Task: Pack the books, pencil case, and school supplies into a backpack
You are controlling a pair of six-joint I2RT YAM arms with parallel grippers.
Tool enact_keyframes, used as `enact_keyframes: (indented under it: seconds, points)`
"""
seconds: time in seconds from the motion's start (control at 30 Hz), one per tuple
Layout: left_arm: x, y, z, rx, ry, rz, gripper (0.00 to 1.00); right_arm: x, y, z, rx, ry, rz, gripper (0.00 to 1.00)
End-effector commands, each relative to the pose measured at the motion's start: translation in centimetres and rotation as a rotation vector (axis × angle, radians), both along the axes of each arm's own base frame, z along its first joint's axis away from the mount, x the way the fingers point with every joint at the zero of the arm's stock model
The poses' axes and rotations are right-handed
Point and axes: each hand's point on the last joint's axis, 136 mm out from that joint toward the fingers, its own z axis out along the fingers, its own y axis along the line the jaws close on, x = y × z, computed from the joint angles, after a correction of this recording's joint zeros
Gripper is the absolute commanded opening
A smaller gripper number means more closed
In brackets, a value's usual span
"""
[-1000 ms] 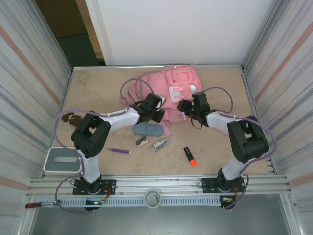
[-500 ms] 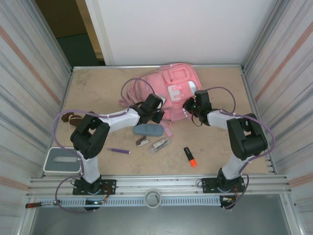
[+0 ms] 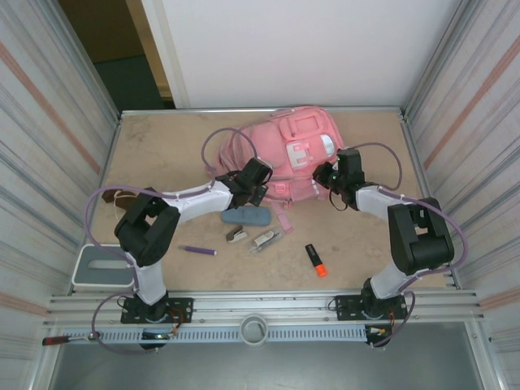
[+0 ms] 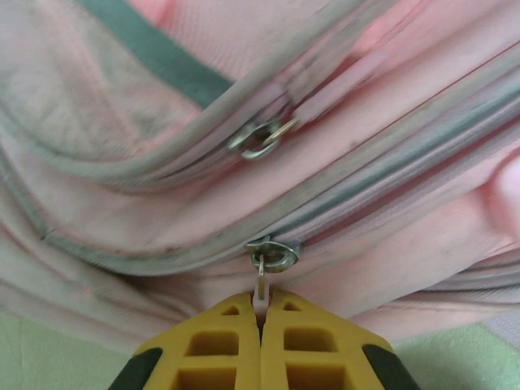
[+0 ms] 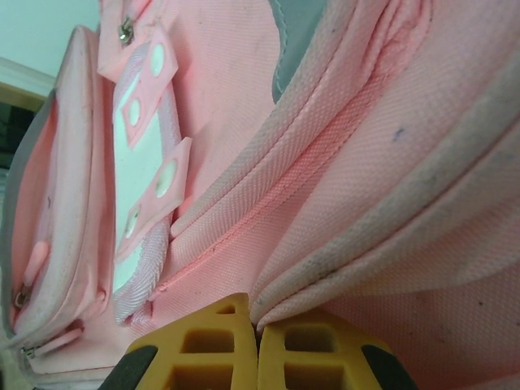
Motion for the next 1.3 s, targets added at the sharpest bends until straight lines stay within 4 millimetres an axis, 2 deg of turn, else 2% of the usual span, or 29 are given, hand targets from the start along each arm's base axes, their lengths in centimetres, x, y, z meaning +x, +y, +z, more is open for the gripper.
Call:
enact_keyframes:
  seconds: [0.0, 0.1, 0.23, 0.43, 0.53, 0.63, 0.77, 1.03, 1.17, 1.27]
  points:
    - [1.6, 3.7, 3.7, 0.065, -0.088, 0.117, 0.0, 0.1, -2.3, 1.5, -0.12, -0.034, 0.027, 0.0]
    - [1.5, 2.9, 4.5, 0.031, -0.085, 0.092, 0.0, 0.2, -1.8, 2.5, -0.14, -0.038, 0.081, 0.0]
    - [1.4, 0.7, 6.0, -0.029, -0.074, 0.021, 0.0, 0.3, -0.7, 3.3, -0.138, -0.044, 0.148, 0.0]
    - [2.0, -1.2, 7.8, -0.005, -0.085, -0.035, 0.0, 0.4, 0.2, 3.5, -0.129, -0.041, 0.193, 0.0]
    - [2.5, -1.0, 8.1, 0.036, -0.094, -0.041, 0.0, 0.3, 0.0, 3.3, -0.144, -0.033, 0.199, 0.0]
    - [3.2, 0.3, 8.0, 0.101, -0.096, -0.012, 0.0, 0.4, -0.5, 3.2, -0.166, -0.025, 0.198, 0.0]
    - [4.1, 2.6, 7.4, 0.14, -0.083, 0.039, 0.0, 0.3, -1.4, 2.6, -0.189, -0.007, 0.193, 0.0]
    - [4.8, 5.4, 5.7, 0.222, -0.061, 0.093, 0.0, 0.8, -2.2, 2.0, -0.205, 0.021, 0.183, 0.0]
    - [4.6, 5.0, 5.5, 0.196, -0.037, 0.075, 0.0, 1.1, -2.3, 2.1, -0.199, 0.024, 0.188, 0.0]
    - [3.6, 2.9, 5.7, 0.088, -0.007, 0.015, 0.0, 1.5, -1.7, 2.6, -0.175, 0.014, 0.206, 0.0]
